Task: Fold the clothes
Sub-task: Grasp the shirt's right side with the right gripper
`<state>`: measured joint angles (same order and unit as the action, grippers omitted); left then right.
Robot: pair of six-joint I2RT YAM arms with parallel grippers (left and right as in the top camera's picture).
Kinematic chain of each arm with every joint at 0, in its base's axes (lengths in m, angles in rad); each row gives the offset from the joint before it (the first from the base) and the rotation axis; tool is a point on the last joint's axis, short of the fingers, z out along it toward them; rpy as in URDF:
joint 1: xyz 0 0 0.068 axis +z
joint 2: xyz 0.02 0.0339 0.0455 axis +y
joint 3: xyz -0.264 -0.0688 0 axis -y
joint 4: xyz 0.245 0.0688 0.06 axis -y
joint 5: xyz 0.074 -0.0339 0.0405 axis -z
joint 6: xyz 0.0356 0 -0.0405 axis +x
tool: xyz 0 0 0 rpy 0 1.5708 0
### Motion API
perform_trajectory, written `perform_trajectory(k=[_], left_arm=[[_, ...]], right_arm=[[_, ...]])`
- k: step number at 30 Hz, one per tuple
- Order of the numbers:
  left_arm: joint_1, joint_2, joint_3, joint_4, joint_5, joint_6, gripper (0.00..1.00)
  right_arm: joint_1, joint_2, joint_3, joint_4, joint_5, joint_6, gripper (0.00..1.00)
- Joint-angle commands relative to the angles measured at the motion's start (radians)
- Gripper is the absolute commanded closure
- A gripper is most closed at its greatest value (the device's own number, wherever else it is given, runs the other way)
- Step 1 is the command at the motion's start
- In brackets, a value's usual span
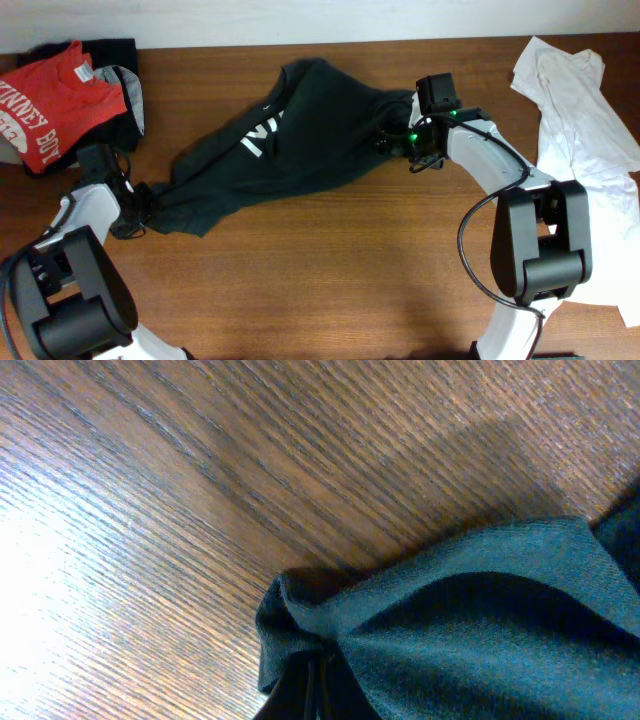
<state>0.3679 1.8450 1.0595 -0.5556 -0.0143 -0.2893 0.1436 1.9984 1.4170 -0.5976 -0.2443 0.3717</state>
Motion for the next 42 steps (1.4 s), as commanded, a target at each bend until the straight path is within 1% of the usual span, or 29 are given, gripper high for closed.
perform_trajectory(k=[1,2,4,5,8,10,12,14,15,17,18,20,21,23,24,25,26,27,28,29,30,32,34,35,37,38,39,41,42], left_arm=[[0.0,0.058,-0.039,-0.019,0.027,-0.013,0.98],[0.0,0.058,-0.039,-0.019,0.027,-0.013,0.98],[0.0,0.058,-0.039,-0.019,0.027,-0.013,0.98],[0.0,0.058,-0.039,-0.019,0.027,-0.013,0.98],[0.0,0.058,-0.039,-0.019,0.027,-0.013,0.98],[0.0,0.058,-0.039,-0.019,0.027,-0.013,0.98],[0.0,0.058,-0.039,-0.019,0.027,-0.013,0.98],[0.001,0.058,-0.039,-0.02,0.026,-0.013,0.98],[0.0,0.058,-0.039,-0.02,0.027,-0.013,0.98],[0.0,0.058,-0.039,-0.02,0.026,-0.013,0.98],[0.0,0.058,-0.039,-0.02,0.026,-0.013,0.98],[0.0,0.058,-0.039,-0.016,0.026,-0.013,0.98],[0.0,0.058,-0.039,-0.012,0.027,-0.013,0.98],[0.0,0.058,-0.039,-0.012,0.027,-0.013,0.98],[0.0,0.058,-0.039,-0.012,0.027,-0.013,0.98],[0.0,0.058,-0.039,-0.012,0.027,-0.013,0.98],[0.0,0.058,-0.039,-0.012,0.027,-0.013,0.98],[0.0,0.058,-0.039,-0.012,0.027,-0.013,0.98],[0.0,0.058,-0.039,-0.012,0.027,-0.013,0.98],[0.0,0.058,-0.039,-0.013,0.027,-0.013,0.98],[0.0,0.058,-0.039,-0.013,0.027,-0.013,0.98],[0.0,0.058,-0.04,-0.013,0.027,-0.013,0.98],[0.0,0.058,-0.04,-0.012,0.027,-0.013,0.98],[0.0,0.058,-0.04,-0.012,0.027,-0.013,0.98],[0.0,0.058,-0.04,-0.008,0.027,-0.013,0.98],[0.0,0.058,-0.04,-0.006,0.027,-0.013,0.98],[0.0,0.058,-0.04,-0.006,0.027,-0.013,0.98],[0.0,0.058,-0.04,-0.006,0.027,-0.013,0.98],[0.0,0.058,-0.04,-0.006,0.027,-0.013,0.98]], right_arm=[[0.012,0.008,-0.008,0.017,0.013,0.054,0.0],[0.019,0.008,-0.015,0.031,0.013,0.053,0.03],[0.05,0.023,-0.024,0.065,0.021,0.057,0.12],[0.055,0.036,-0.024,0.068,0.032,0.056,0.14],[0.052,0.098,-0.024,0.1,0.035,0.056,0.15],[0.053,0.106,-0.024,0.128,0.036,0.056,0.19],[0.053,0.113,-0.024,0.137,0.036,0.056,0.46],[0.052,0.113,-0.024,0.137,0.047,0.057,0.92],[0.051,0.106,-0.024,0.129,0.047,0.057,0.96],[0.051,0.029,-0.024,0.077,0.048,0.056,0.96],[0.051,-0.051,-0.024,0.032,0.076,0.056,0.96],[0.052,-0.223,-0.024,-0.09,0.209,0.072,0.96],[0.052,-0.278,-0.024,-0.14,0.262,0.101,0.96],[0.051,-0.386,-0.024,-0.223,0.306,0.109,0.96],[0.052,-0.422,-0.024,-0.237,0.304,0.109,0.88],[0.052,-0.433,-0.024,-0.236,0.302,0.109,0.66],[0.052,-0.419,-0.024,-0.229,0.302,0.108,0.62],[0.052,-0.396,-0.024,-0.218,0.302,0.109,0.5],[0.052,-0.352,-0.024,-0.196,0.301,0.109,0.32],[0.052,-0.278,-0.024,-0.189,0.302,0.109,0.22],[0.05,-0.231,-0.024,-0.192,0.302,0.109,0.09],[0.002,-0.166,-0.024,-0.23,0.302,0.154,0.06],[-0.085,-0.167,-0.024,-0.31,0.302,0.164,0.04],[-0.138,-0.167,-0.024,-0.391,0.301,0.163,0.07],[-0.164,-0.166,-0.042,-0.432,0.277,0.111,0.14],[-0.163,-0.166,-0.075,-0.401,0.241,0.089,0.2],[-0.161,-0.166,-0.109,-0.371,0.226,0.089,0.22],[-0.161,-0.163,-0.226,-0.241,0.19,0.088,0.21],[-0.161,-0.163,-0.252,-0.195,0.176,0.088,0.21]])
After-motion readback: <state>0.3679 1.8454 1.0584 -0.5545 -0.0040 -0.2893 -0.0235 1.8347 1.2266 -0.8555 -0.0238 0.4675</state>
